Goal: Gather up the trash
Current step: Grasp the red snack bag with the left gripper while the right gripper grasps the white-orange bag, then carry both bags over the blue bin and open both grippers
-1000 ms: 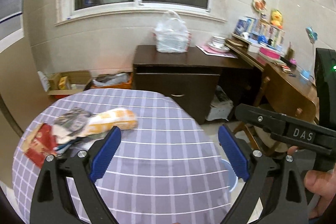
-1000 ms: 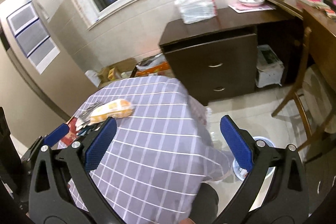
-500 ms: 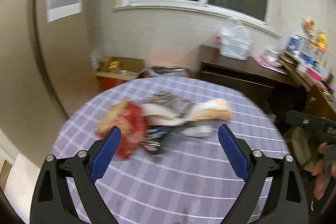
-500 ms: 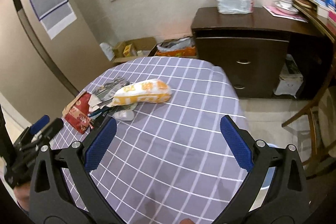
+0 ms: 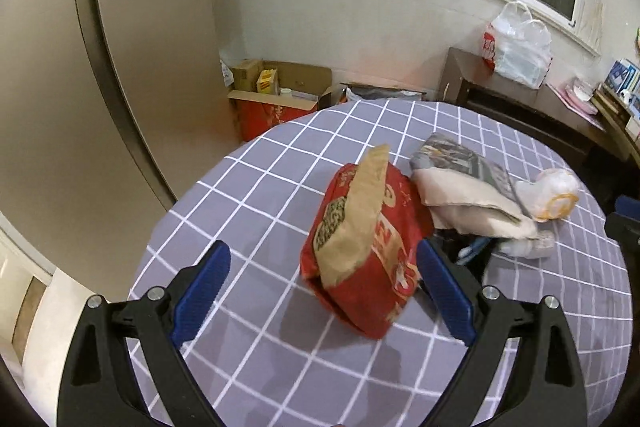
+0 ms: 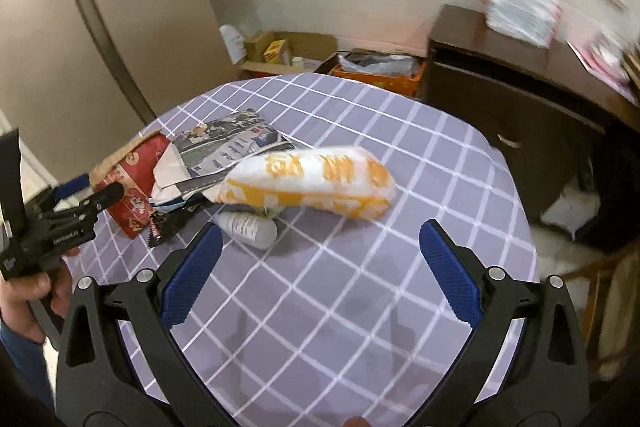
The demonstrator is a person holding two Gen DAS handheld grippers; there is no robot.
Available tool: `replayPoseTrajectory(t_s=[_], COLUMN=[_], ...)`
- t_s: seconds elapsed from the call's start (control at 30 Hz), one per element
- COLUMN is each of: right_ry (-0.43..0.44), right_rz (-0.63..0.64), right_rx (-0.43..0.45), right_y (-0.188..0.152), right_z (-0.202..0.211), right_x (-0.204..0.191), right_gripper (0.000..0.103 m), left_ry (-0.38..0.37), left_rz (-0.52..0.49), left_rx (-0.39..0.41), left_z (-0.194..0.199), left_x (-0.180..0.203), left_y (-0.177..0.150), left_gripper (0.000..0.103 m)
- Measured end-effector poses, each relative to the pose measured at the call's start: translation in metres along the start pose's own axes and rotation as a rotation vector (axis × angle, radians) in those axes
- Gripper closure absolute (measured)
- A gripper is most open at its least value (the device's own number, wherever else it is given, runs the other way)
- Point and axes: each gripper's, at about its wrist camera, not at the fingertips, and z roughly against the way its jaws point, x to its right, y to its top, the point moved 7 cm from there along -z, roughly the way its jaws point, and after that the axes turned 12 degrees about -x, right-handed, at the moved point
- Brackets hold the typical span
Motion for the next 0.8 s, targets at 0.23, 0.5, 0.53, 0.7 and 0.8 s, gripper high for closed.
replayPoseTrajectory(t_s=[0.23, 0.5, 0.53, 0.7, 0.8], right_ry=[-0.064, 0.033, 0.050, 0.147, 0.195], right_rz=[0.217, 0.224, 0.216, 0.118, 0.062], right_rx=[-0.047, -0.059, -0.057, -0.023, -0.008], right_y=[0.026, 0.027, 0.025, 0.015, 0.006], right_z=[-0.040, -0.047, -0.044, -0.020, -0.007], right_x=[-0.023, -0.022, -0.022, -0.005, 0.005], right_gripper=[0.006, 0.040, 0.043, 0.053, 0.054], left_ry=[-0.015, -0.097, -0.102, -0.106, -0.114], left_rz=[-0.022, -0.039, -0.040, -0.016, -0.001], left_rx=[-0.008, -0.048, -0.047, -0.021, -0.012], left_z=[-0.012, -0.023, -0.023, -0.010, -0.001], left_x=[0.010, 0.022, 0.023, 0.020, 0.017], left_y=[0.010, 0.013, 0.012, 0.008, 0.005], left_gripper=[0.011, 0.053, 0.056, 0.067, 0.072])
